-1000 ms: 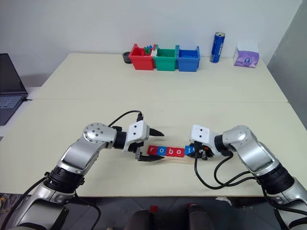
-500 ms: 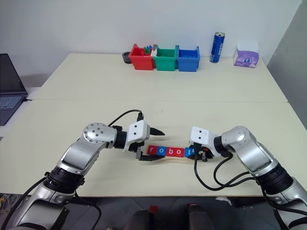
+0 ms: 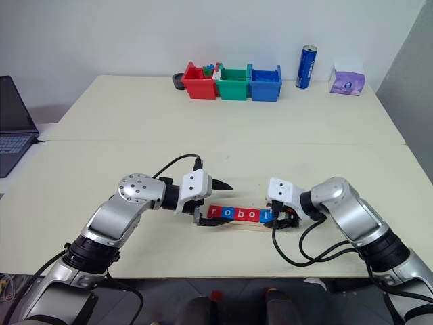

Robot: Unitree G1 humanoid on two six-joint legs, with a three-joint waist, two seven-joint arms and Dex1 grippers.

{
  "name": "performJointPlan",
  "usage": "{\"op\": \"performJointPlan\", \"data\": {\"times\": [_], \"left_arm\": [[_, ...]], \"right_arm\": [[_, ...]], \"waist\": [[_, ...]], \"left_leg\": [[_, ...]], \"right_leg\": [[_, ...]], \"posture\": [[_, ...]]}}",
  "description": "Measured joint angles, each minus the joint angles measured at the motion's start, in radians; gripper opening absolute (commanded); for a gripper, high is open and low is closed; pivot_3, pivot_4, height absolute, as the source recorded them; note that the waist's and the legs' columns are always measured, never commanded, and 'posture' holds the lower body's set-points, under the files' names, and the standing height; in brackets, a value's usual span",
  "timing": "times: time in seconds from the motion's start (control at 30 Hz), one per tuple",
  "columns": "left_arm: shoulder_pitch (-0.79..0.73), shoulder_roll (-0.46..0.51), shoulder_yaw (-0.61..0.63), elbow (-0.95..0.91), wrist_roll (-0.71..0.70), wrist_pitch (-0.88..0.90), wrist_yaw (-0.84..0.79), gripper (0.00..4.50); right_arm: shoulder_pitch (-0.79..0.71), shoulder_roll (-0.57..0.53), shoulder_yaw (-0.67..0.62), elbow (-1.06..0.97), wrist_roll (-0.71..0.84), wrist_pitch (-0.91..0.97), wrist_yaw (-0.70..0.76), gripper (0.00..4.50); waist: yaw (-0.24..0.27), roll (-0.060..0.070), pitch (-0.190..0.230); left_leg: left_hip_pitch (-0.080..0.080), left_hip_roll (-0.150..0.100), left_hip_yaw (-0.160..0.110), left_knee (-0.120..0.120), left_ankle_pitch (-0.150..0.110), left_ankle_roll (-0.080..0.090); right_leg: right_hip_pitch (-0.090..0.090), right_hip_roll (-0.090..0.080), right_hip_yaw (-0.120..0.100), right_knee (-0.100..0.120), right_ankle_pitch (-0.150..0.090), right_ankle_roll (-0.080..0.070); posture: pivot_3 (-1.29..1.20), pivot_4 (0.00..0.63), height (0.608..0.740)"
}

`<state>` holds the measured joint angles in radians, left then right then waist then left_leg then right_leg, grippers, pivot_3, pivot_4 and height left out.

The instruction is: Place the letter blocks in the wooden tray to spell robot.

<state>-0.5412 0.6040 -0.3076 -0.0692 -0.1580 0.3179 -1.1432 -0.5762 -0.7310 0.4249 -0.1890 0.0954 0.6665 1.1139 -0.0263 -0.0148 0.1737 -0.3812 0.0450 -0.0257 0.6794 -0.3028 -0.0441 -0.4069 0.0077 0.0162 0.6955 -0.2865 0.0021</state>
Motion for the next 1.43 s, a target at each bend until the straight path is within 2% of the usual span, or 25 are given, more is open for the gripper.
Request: {"op": "performJointPlan", "data": {"times": [0.03, 0.17, 0.27, 0.3, 0.37, 0.5, 0.63, 0.7, 0.83, 0.93, 1.07, 1.17, 1.27, 1.43], "left_arm": [[0.000, 0.000, 0.000, 0.000, 0.000, 0.000, 0.000, 4.50], [0.000, 0.000, 0.000, 0.000, 0.000, 0.000, 0.002, 4.50], [0.000, -0.001, 0.000, 0.000, 0.000, 0.000, 0.007, 4.50], [0.001, 0.000, 0.000, 0.000, 0.000, 0.000, 0.010, 4.50], [0.006, 0.000, 0.001, 0.000, 0.000, 0.001, 0.015, 4.50], [0.020, 0.008, 0.011, 0.000, 0.000, 0.002, 0.022, 4.50], [0.038, 0.003, 0.081, 0.012, -0.001, 0.012, 0.092, 4.50], [0.043, -0.046, 0.171, 0.076, -0.001, 0.011, 0.212, 4.50], [0.052, -0.107, 0.307, 0.205, 0.004, 0.012, 0.432, 4.50], [0.052, -0.146, 0.429, 0.291, 0.004, 0.024, 0.612, 4.50], [0.093, -0.157, 0.475, 0.311, 0.005, 0.001, 0.699, 4.50], [0.111, -0.170, 0.482, 0.341, 0.007, -0.038, 0.740, 4.50], [0.119, -0.176, 0.501, 0.350, 0.004, -0.077, 0.761, 4.50], [0.120, -0.187, 0.513, 0.349, -0.001, -0.106, 0.781, 4.50]], "right_arm": [[-0.003, 0.003, -0.001, 0.000, 0.005, 0.005, 0.000, 4.47], [-0.005, 0.003, -0.026, -0.017, 0.034, 0.048, 0.003, 4.47], [0.005, -0.023, -0.095, -0.092, 0.075, 0.087, -0.002, 4.47], [0.017, -0.038, -0.114, -0.117, 0.083, 0.093, -0.008, 4.31], [0.053, -0.052, -0.152, -0.157, 0.086, 0.107, -0.029, 3.84], [0.172, -0.065, -0.196, -0.222, 0.090, 0.111, -0.094, 2.42], [0.252, 0.000, -0.255, -0.251, 0.084, 0.135, -0.227, 0.99], [0.286, 0.119, -0.349, -0.269, 0.097, 0.190, -0.340, 0.99], [0.335, 0.225, -0.429, -0.291, 0.104, 0.200, -0.484, 0.99], [0.390, 0.382, -0.479, -0.243, 0.039, 0.032, -0.680, 0.99], [0.460, 0.532, -0.524, -0.102, -0.046, -0.307, -0.896, 0.99], [0.473, 0.589, -0.552, 0.015, -0.073, -0.489, -0.993, 0.99], [0.470, 0.599, -0.593, 0.128, -0.074, -0.619, -1.057, 0.99], [0.430, 0.597, -0.643, 0.249, -0.059, -0.734, -1.095, 0.99]], "waist": [[0.000, 0.000, 0.000], [0.000, 0.000, 0.000], [0.001, 0.000, 0.000], [0.002, 0.000, 0.000], [0.002, 0.000, 0.000], [0.001, 0.000, 0.000], [-0.003, 0.000, 0.000], [-0.003, 0.000, 0.000], [-0.002, 0.000, 0.000], [-0.002, -0.001, -0.001], [0.000, -0.001, -0.001], [0.002, -0.001, -0.001], [0.002, -0.001, -0.001], [0.000, -0.001, -0.001]], "left_leg": [[0.000, 0.000, 0.000, 0.000, 0.000, 0.000], [0.000, 0.000, 0.000, 0.000, 0.000, 0.000], [0.000, 0.000, 0.000, 0.000, 0.000, 0.000], [0.000, 0.000, 0.000, 0.000, 0.000, 0.000], [0.000, 0.000, 0.000, 0.000, 0.000, 0.000], [0.000, 0.000, 0.000, 0.000, 0.000, 0.000], [0.001, 0.000, 0.000, 0.000, 0.000, 0.000], [0.001, 0.000, 0.000, 0.000, 0.000, 0.000], [0.000, 0.000, 0.000, 0.000, 0.000, 0.000], [0.000, 0.001, 0.000, 0.000, 0.000, 0.000], [0.000, 0.000, 0.001, -0.001, 0.000, -0.001], [0.000, -0.001, 0.002, -0.001, 0.001, -0.002], [0.001, -0.001, 0.002, -0.001, 0.001, -0.002], [0.001, 0.000, 0.002, -0.001, 0.001, -0.002]], "right_leg": [[0.000, 0.000, 0.000, 0.000, 0.000, 0.000], [0.000, 0.000, 0.000, 0.000, 0.000, 0.000], [0.000, 0.000, 0.000, 0.000, 0.000, 0.000], [0.000, 0.000, 0.000, 0.000, 0.000, 0.000], [0.000, 0.000, 0.000, 0.000, 0.000, 0.000], [0.000, 0.000, 0.000, 0.000, 0.000, 0.000], [0.000, 0.000, 0.001, 0.002, 0.000, 0.000], [0.000, 0.000, 0.000, 0.003, 0.000, 0.000], [0.000, 0.000, 0.000, 0.002, 0.000, 0.000], [-0.001, -0.001, 0.000, 0.002, 0.000, 0.000], [-0.001, -0.003, 0.001, 0.001, 0.000, 0.000], [-0.001, -0.005, 0.000, 0.002, 0.000, 0.000], [-0.001, -0.005, 0.000, 0.003, 0.000, 0.000], [-0.001, -0.004, 0.001, 0.003, 0.000, 0.000]], "posture": [[0.00, 0.150, 0.740], [0.00, 0.150, 0.740], [0.00, 0.150, 0.740], [0.00, 0.150, 0.740], [0.00, 0.150, 0.740], [0.00, 0.150, 0.740], [0.00, 0.150, 0.740], [0.00, 0.150, 0.740], [0.00, 0.150, 0.740], [0.00, 0.150, 0.740], [0.00, 0.150, 0.740], [0.00, 0.150, 0.740], [0.00, 0.150, 0.740], [0.00, 0.150, 0.740]]}}
